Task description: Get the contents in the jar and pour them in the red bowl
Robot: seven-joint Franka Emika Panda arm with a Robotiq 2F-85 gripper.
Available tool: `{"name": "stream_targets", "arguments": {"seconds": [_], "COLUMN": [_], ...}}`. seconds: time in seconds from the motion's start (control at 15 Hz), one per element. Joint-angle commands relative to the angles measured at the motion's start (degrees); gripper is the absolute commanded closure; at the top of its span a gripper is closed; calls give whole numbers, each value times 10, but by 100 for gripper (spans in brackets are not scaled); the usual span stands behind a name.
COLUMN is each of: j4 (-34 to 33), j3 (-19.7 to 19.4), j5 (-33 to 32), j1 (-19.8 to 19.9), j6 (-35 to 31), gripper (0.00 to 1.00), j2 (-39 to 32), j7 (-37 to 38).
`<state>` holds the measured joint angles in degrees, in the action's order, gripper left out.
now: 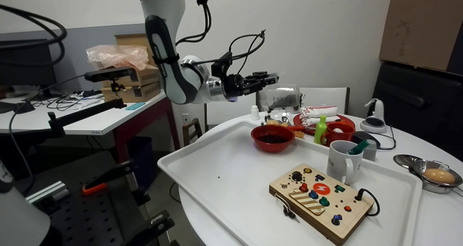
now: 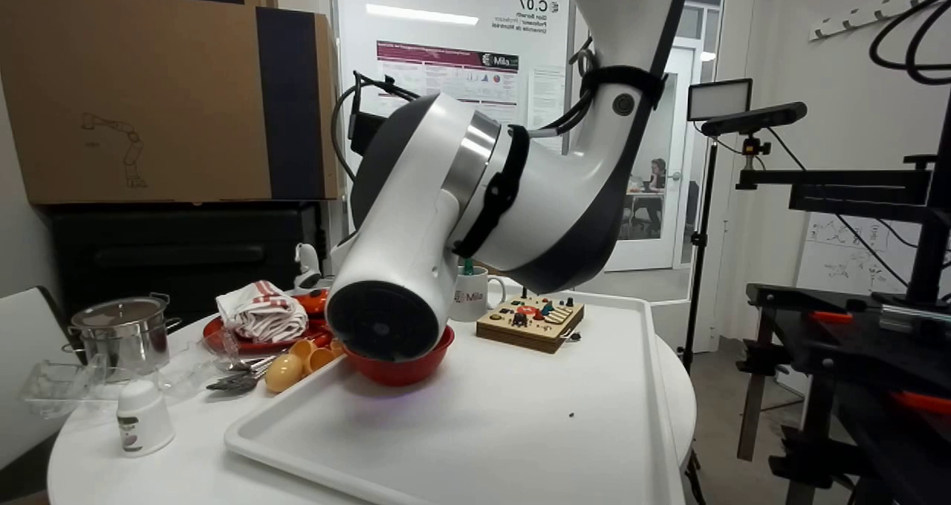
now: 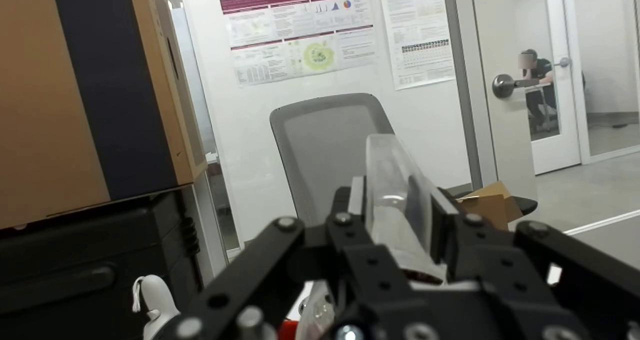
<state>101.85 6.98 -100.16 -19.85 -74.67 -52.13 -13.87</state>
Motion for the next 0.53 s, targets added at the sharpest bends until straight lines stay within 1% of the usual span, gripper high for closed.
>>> {"name": "stream_targets", "arguments": {"seconds": [0.0, 0.47], "j4": [-28, -44], "j3": [-7, -14], "j5": [-23, -56], "j1": [-8, -17], "j6": [38, 90], "gripper": [93, 93], "j2": [-24, -50], "j7": [-3, -3]}}
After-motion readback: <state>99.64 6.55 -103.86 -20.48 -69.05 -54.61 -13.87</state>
